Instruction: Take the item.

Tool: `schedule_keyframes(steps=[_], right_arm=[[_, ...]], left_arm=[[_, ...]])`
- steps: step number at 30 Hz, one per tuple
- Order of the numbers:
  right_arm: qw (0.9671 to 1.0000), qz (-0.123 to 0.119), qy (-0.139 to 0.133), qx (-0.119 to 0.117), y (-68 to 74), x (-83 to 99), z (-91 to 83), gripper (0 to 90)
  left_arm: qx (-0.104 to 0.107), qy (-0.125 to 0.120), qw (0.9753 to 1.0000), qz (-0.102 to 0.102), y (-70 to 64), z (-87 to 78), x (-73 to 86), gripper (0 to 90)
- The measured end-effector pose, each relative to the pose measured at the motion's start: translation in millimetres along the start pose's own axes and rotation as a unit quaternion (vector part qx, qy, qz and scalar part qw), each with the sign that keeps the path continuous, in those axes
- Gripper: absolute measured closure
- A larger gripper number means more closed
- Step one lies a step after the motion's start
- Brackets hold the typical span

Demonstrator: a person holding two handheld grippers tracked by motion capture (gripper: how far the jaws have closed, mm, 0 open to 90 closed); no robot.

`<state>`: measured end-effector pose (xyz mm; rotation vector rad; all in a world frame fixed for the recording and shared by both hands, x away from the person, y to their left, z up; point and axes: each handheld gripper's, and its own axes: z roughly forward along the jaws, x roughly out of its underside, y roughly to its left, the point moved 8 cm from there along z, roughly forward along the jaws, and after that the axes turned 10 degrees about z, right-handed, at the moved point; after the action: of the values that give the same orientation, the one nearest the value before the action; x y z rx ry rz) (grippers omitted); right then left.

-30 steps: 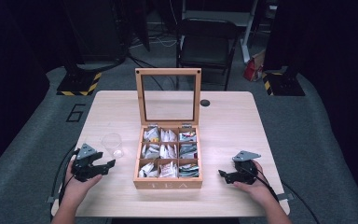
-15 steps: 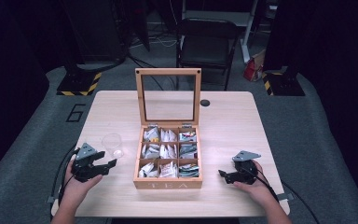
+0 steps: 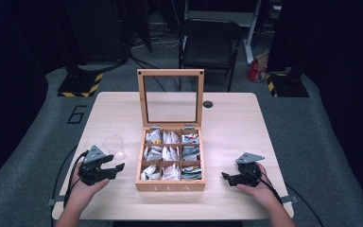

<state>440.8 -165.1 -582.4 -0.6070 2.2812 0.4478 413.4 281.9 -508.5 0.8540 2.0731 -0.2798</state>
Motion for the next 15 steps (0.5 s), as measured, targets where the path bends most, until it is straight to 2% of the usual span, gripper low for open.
schedule_keyframes(steps=[7,12,15], right_arm=[[1.0,0.0,0.0,0.0,0.0,0.0,0.0,13.3],[1.0,0.0,0.0,0.0,0.0,0.0,0.0,13.3],[1.0,0.0,0.0,0.0,0.0,0.0,0.0,13.3]], left_arm=[[0.007,0.004,0.9999,0.011,-3.3,2.7,-4.5,40.7],[0.017,-0.002,0.9998,0.005,-5.2,3.9,-9.6,40.8],[0.017,-0.007,0.9998,0.009,-5.8,5.3,-14.3,41.3]])
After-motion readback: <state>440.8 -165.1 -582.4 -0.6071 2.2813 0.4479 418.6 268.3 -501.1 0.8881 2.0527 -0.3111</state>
